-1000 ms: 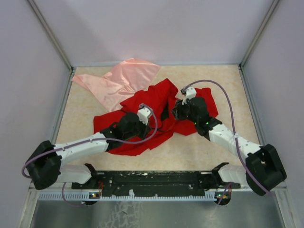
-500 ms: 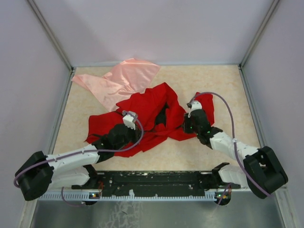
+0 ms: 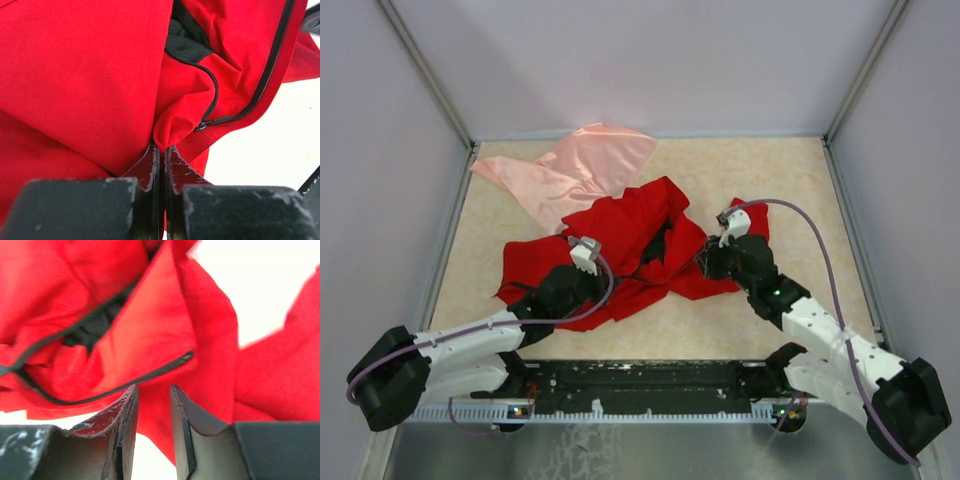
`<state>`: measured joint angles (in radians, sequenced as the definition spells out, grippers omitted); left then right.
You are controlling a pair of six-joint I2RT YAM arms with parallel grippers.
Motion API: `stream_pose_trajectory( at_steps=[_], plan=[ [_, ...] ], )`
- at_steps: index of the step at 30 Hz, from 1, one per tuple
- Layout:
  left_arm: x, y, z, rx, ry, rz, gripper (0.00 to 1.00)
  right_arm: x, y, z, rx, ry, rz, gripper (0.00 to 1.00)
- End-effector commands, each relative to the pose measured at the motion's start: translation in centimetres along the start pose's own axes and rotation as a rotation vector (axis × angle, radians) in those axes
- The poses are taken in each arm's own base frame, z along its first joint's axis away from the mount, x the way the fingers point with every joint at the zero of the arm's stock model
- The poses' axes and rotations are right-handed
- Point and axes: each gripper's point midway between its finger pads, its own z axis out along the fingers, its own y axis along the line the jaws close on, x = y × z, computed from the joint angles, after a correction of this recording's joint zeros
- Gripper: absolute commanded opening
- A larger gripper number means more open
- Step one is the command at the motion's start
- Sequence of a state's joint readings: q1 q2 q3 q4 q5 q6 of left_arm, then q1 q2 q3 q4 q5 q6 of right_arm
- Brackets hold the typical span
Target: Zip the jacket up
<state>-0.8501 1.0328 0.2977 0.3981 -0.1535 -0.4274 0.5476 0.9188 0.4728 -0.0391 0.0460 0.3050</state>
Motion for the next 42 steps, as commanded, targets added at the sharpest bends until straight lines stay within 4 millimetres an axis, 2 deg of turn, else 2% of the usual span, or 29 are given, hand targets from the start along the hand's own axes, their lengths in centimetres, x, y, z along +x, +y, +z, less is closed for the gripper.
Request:
stream_pose_trajectory(
  at_steps=[1,4,6,10,16,21,31,38,42],
  plan=[
    [-0.6,-0.5,0.3,0.02,0.018,0.053,0.0,-7.2,5.0,-2.2,-0.186,-0.211,-0.086,0.33],
    [-0.8,-0.7,0.2,0.032,0.017,0.073,0.0,-8.4,7.5,-2.8,-0.312,-0.258,-0.096,0.35],
    [-1.0,-0.9,0.2,0.041,0.014,0.074,0.0,-8.3,9.5,-2.8,-0.413,-0.264,-0.105,0.36],
    [-1.4,-1.5,0.2,0.06,0.009,0.063,0.0,-6.6,12.2,-1.8,-0.519,-0.253,-0.162,0.36],
    [-1.8,-2.3,0.0,0.087,0.028,0.051,0.0,-4.4,14.2,-0.6,-0.591,-0.279,-0.202,0.36],
    [-2.0,-2.9,-0.3,0.115,0.028,0.05,0.0,-2.4,14.6,0.0,-0.593,-0.27,-0.224,0.36],
    [-3.2,-5.4,-1.0,0.222,0.039,0.035,0.0,1.4,13.4,1.5,-0.518,-0.235,-0.27,0.36],
    [-3.9,-6.4,-1.6,0.263,0.039,0.025,0.0,1.2,14.0,0.7,-0.575,-0.322,-0.227,0.37],
    [-3.9,-6.6,-1.7,0.274,0.04,0.027,0.0,0.7,14.7,0.2,-0.611,-0.347,-0.223,0.34]
  ],
)
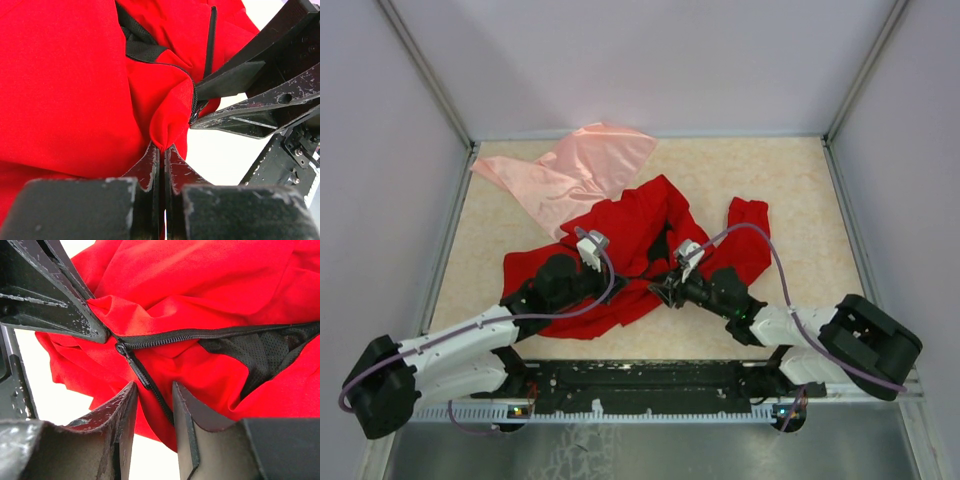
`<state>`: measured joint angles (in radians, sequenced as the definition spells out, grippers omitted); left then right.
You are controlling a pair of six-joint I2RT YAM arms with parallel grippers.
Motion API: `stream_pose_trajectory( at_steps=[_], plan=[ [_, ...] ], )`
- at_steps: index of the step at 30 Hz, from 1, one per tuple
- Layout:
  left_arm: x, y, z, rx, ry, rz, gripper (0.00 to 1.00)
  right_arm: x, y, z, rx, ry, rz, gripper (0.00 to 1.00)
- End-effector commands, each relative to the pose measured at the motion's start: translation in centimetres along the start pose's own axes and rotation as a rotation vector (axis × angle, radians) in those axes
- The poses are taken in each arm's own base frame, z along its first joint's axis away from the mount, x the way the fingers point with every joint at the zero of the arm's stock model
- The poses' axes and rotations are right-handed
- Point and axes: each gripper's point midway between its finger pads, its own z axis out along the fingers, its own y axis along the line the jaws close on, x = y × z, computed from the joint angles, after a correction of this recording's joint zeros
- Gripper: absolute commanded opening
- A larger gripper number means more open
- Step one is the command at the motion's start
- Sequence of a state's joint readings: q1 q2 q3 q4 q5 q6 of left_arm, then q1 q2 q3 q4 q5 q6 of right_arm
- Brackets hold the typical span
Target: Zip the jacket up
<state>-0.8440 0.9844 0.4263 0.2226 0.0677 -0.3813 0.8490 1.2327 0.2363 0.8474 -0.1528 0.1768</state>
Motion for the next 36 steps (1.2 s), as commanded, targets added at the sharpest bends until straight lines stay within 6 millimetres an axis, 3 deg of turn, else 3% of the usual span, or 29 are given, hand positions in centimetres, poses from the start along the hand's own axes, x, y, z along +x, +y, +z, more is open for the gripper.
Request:
stream_pose_trajectory(
  at_steps=[1,10,17,22,26,36],
  plan=[
    [-2.3,-2.0,-0.3,0.078,-0.05,-0.008,0.0,-3.8,1.4,0.5,-0.054,-0.153,-0.024,0.32],
    [-2.0,-2.4,0.0,0.098,-0.033,-0.017,0.0,-4.8,3.1,0.1,-0.137,-0.202,-0.039,0.23],
    [-2.0,-2.5,0.0,0.104,-0.033,-0.017,0.0,-4.4,2.9,0.3,-0.128,-0.19,-0.039,0.02],
    [-1.8,-1.7,0.0,0.062,-0.026,-0.007,0.0,-4.9,2.4,-0.2,-0.098,-0.199,-0.057,0.0],
    [-1.4,-0.5,-0.1,0.001,-0.002,0.011,0.0,-5.4,0.7,-0.7,0.008,-0.176,-0.08,0.0],
    [-0.6,1.8,-0.9,-0.119,0.002,0.013,0.0,-6.4,-6.5,-3.8,0.361,-0.066,-0.073,0.0]
  ],
)
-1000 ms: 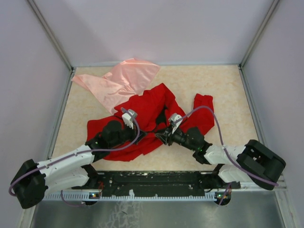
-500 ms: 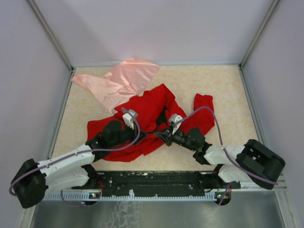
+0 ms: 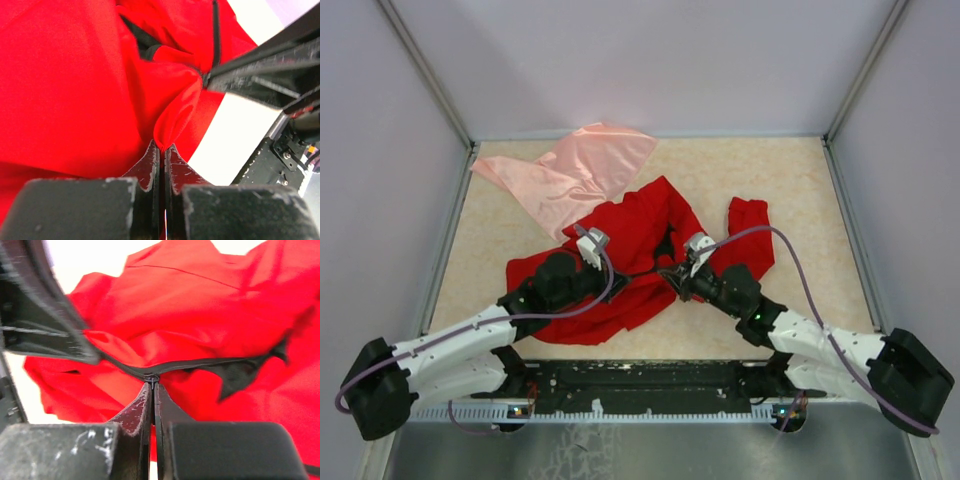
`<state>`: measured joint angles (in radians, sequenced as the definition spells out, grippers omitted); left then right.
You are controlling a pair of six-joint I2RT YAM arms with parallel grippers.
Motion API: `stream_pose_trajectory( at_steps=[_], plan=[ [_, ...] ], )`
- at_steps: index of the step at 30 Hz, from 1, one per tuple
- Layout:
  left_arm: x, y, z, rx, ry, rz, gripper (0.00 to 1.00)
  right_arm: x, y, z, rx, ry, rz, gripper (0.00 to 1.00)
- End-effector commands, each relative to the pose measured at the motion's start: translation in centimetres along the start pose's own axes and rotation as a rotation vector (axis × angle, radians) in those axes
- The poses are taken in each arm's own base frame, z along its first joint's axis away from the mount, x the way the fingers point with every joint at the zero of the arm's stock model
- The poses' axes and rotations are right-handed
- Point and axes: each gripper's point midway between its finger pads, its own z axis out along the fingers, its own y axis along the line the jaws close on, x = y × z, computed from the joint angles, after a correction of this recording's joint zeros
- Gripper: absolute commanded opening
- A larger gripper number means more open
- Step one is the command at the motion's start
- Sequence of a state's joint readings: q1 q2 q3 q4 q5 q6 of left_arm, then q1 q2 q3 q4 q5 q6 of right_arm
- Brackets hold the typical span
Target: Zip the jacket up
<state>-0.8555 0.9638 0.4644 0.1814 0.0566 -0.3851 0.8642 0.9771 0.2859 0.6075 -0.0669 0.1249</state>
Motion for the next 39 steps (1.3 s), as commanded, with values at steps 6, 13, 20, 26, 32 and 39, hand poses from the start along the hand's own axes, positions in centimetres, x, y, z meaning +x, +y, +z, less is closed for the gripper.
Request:
stream_pose_trajectory(
  at_steps=[6,13,20,26,32,39],
  plan=[
    [1.5,3.5,-0.7,-0.171,0.048,0.009,0.0,-2.0,-9.7,-3.1,0.434,0.041,-0.011,0.0],
    [1.0,7.4,-2.0,-0.4,0.001,-0.019,0.0,-3.0,-12.6,-4.6,0.597,0.05,0.01,0.0],
    [0.7,10.6,-3.7,-0.615,-0.03,-0.052,0.0,-6.9,-15.5,-6.5,0.719,-0.028,0.033,0.0],
    [-1.1,12.2,-5.1,-0.741,-0.107,-0.078,0.0,-9.0,-17.0,-7.9,0.79,-0.052,0.04,0.0],
    [-4.9,10.2,-4.9,-0.617,-0.232,-0.102,0.1,-11.3,-16.0,-7.4,0.714,-0.1,0.044,0.0],
    [-8.0,3.1,-3.4,-0.231,-0.249,-0.002,0.53,-10.8,-10.8,-3.7,0.38,-0.05,0.017,0.0]
  ],
)
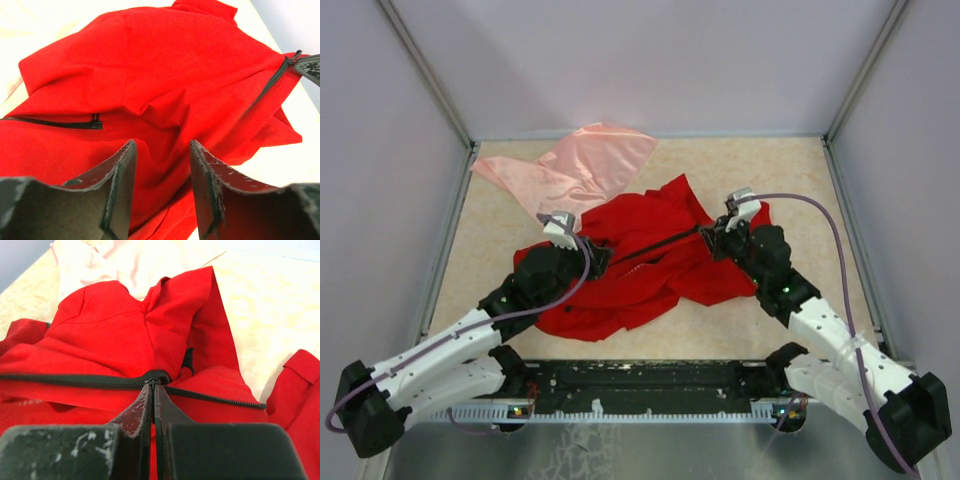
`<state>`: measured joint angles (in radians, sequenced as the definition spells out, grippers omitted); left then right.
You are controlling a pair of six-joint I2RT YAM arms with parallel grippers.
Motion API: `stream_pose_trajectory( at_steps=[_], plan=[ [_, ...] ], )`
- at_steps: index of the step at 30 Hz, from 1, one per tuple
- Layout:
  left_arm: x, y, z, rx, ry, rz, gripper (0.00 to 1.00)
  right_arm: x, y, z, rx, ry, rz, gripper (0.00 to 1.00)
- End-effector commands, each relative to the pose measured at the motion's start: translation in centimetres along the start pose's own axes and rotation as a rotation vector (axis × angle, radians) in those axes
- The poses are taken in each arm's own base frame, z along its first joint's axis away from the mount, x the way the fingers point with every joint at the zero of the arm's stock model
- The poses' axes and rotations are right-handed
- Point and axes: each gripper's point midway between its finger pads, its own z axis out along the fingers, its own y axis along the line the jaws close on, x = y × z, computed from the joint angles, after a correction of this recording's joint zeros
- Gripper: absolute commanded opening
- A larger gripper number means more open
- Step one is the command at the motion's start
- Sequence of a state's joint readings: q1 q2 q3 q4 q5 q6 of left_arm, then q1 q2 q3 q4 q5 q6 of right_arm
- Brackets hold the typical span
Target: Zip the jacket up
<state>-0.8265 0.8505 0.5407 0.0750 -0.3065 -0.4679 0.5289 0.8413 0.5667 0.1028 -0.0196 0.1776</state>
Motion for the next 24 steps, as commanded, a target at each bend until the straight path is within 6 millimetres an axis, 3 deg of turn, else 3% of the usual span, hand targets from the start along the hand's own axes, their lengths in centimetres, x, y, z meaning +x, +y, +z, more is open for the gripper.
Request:
stream_pose_trajectory(
  at_steps=[1,5,8,18,24],
  plan=[
    [-1.7,-1.7,-1.0,0.117,-0.022,0.085,0.59,-3.5,1.0,-0.1,-0.037,-0.077,-0.073,0.0],
    [-3.0,-3.2,-1.9,0.194,-0.061,0.083,0.75,-2.0,3.2,-0.4,-0.107,0.001,-0.107,0.0],
    [-2.9,-5.3,-1.7,0.288,-0.029,0.09,0.8,-0.8,4.4,-0.7,-0.152,0.062,-0.09,0.0],
    [0.9,-11.2,2.4,0.491,0.181,0.071,0.81,1.6,7.0,-1.5,-0.235,0.167,-0.09,0.0],
    [4.5,-11.8,4.8,0.462,0.284,0.075,0.8,1.9,7.7,-1.6,-0.255,0.2,-0.096,0.0]
  ],
)
